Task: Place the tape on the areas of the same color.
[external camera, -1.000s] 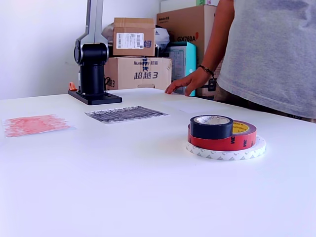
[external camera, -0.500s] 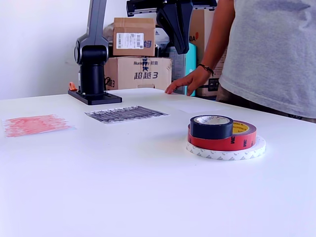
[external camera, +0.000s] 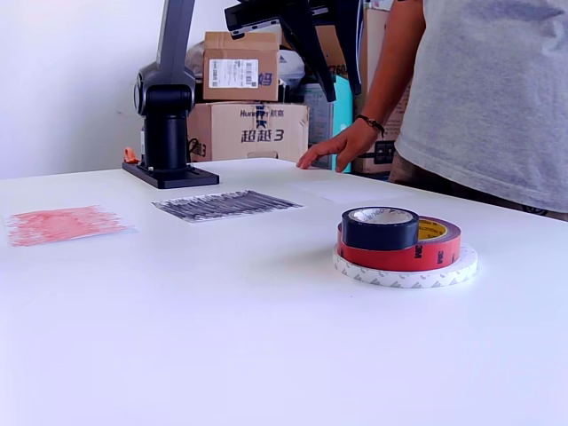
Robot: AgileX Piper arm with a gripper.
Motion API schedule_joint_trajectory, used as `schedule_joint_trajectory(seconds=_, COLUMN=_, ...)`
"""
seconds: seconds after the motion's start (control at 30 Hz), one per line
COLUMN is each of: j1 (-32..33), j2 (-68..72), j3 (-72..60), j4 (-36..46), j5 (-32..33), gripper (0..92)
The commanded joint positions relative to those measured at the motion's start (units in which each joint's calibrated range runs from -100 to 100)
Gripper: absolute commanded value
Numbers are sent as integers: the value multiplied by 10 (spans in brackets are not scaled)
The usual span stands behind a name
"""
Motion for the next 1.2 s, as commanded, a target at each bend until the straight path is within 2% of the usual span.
schedule_joint_trajectory(seconds=0.0, j1=-1, j2=25, j3=-19, j4=-2, j5=11, gripper=339)
schedule_joint_trajectory(seconds=0.33, j1=1, j2=66, j3=-19, j4=-3, j5=12, gripper=518)
schedule_joint_trajectory(seconds=1.17, j1=12, j2=104, j3=-19, j4=-11, j5=13, gripper=520)
